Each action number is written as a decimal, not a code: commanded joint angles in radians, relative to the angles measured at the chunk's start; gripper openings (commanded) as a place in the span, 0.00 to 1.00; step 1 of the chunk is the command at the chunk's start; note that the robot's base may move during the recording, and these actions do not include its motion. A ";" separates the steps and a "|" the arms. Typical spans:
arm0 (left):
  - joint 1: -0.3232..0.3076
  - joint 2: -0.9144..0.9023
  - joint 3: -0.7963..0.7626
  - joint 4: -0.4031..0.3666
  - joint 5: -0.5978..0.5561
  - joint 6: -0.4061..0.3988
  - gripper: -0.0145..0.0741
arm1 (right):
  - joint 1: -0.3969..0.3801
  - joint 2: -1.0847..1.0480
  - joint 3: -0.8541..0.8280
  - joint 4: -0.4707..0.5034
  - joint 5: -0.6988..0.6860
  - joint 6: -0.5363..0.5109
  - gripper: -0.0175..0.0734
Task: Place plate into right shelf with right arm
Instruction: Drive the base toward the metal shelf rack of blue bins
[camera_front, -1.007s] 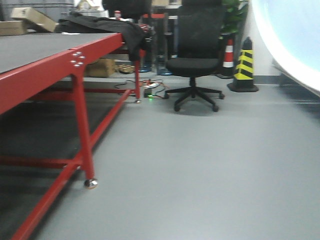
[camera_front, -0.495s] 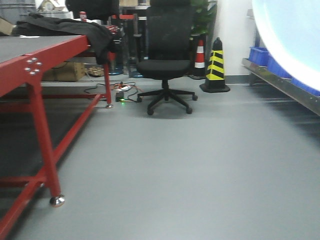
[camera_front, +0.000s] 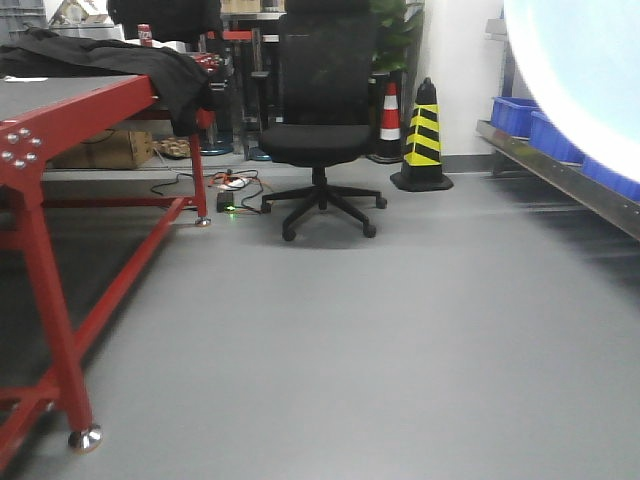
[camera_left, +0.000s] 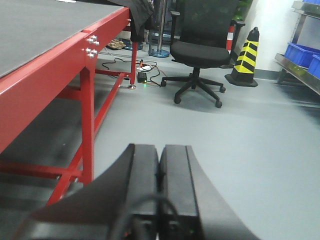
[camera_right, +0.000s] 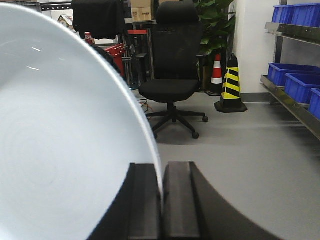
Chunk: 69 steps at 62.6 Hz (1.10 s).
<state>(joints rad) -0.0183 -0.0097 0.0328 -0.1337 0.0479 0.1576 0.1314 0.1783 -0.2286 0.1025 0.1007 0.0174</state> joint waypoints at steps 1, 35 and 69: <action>-0.002 -0.010 0.010 -0.008 -0.090 -0.007 0.02 | -0.005 0.010 -0.030 0.003 -0.101 -0.001 0.26; -0.002 -0.010 0.010 -0.008 -0.090 -0.007 0.02 | -0.005 0.010 -0.030 0.003 -0.101 -0.001 0.26; -0.002 -0.010 0.010 -0.008 -0.090 -0.007 0.02 | -0.005 0.010 -0.030 0.003 -0.101 -0.001 0.26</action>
<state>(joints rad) -0.0183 -0.0097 0.0328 -0.1337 0.0479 0.1576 0.1314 0.1783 -0.2286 0.1025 0.1007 0.0174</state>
